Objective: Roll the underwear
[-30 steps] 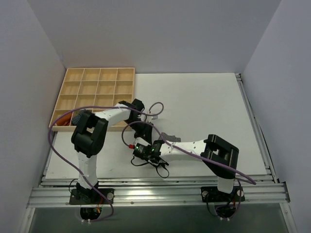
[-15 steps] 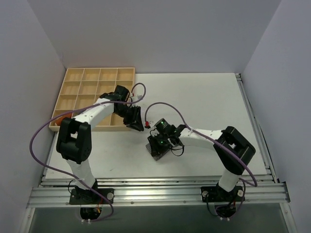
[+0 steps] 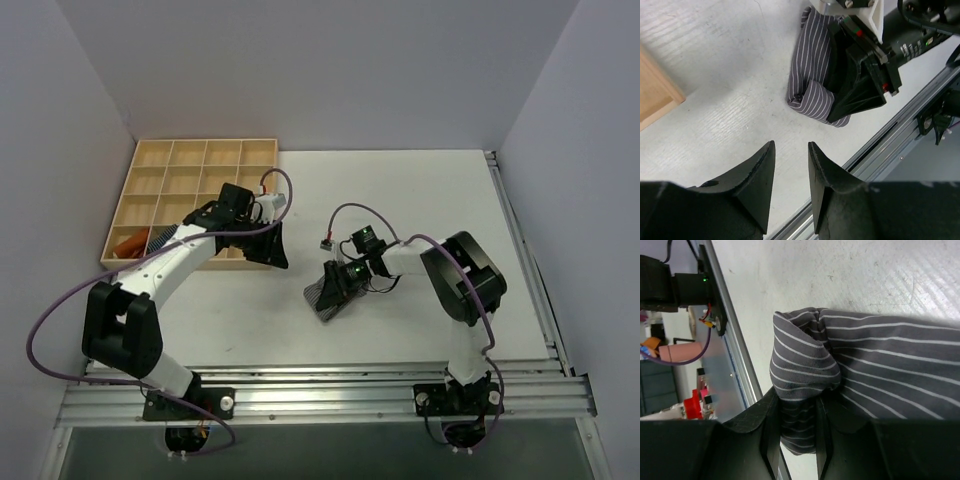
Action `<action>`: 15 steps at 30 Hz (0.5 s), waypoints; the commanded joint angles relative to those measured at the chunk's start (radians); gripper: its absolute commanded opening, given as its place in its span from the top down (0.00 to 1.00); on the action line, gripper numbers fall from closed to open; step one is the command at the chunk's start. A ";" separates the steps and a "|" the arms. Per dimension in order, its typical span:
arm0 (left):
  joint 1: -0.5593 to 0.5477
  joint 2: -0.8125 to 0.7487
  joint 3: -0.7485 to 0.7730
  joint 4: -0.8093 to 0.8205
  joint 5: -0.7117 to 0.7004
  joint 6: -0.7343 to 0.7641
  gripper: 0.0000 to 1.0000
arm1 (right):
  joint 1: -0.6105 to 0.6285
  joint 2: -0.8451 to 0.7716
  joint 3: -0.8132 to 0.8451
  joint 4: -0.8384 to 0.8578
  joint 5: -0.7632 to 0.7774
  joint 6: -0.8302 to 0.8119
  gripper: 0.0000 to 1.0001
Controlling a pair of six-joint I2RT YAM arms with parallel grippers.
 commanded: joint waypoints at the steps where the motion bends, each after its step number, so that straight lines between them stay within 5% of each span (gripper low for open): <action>1: -0.020 0.059 0.000 0.064 0.078 0.081 0.60 | -0.033 0.083 0.021 -0.125 -0.020 -0.117 0.92; 7: -0.134 0.160 0.078 0.065 0.064 0.127 0.60 | -0.043 0.137 0.047 -0.113 -0.072 -0.103 0.88; 15: -0.145 0.274 0.116 0.053 0.118 0.147 0.56 | -0.043 0.174 0.063 -0.117 -0.112 -0.125 0.89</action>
